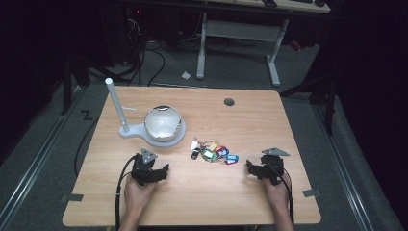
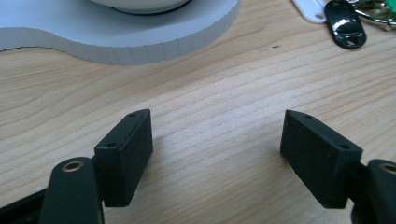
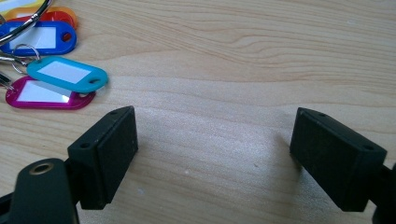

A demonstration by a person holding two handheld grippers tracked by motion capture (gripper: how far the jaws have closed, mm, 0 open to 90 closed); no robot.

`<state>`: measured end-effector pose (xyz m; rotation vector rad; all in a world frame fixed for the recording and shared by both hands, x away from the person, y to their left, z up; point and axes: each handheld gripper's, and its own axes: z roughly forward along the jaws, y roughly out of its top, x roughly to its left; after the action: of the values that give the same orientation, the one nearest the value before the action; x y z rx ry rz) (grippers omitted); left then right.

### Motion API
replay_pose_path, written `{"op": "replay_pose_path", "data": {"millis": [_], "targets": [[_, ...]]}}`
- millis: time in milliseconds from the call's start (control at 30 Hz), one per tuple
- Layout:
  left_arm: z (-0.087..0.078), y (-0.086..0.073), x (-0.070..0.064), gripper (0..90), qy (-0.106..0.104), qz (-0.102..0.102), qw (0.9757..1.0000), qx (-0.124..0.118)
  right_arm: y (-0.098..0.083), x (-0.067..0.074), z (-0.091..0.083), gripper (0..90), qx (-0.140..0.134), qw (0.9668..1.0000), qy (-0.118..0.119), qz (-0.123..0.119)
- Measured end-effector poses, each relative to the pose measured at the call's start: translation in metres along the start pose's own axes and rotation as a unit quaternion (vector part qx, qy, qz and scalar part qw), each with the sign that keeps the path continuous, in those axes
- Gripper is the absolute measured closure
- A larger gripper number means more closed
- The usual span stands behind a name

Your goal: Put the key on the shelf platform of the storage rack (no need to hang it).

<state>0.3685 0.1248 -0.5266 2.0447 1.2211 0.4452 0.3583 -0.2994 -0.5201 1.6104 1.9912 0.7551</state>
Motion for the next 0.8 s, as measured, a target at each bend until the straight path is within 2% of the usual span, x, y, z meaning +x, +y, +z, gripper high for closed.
{"op": "replay_pose_path", "data": {"millis": [167,333,500,600,800], "targets": [[-0.002,0.001,-0.003,26.4,-0.014,0.002,0.9999,0.000,0.000,0.000,0.000,15.1,0.000,1.0000,0.000,0.000],[-0.003,0.003,-0.011,29.3,-0.033,0.008,0.9993,-0.013,0.000,0.000,0.000,15.2,0.000,1.0000,0.000,0.000],[-0.003,0.007,-0.019,29.8,-0.047,0.021,0.9986,-0.012,0.000,0.000,0.000,15.2,0.000,1.0000,0.001,0.000],[-0.002,0.011,-0.024,29.9,-0.059,0.029,0.9977,-0.013,0.000,0.000,0.000,15.2,0.000,1.0000,0.001,0.000],[0.002,0.023,-0.038,30.8,-0.093,0.044,0.9946,-0.016,0.000,0.000,0.000,15.2,0.000,1.0000,0.001,0.000]]}}
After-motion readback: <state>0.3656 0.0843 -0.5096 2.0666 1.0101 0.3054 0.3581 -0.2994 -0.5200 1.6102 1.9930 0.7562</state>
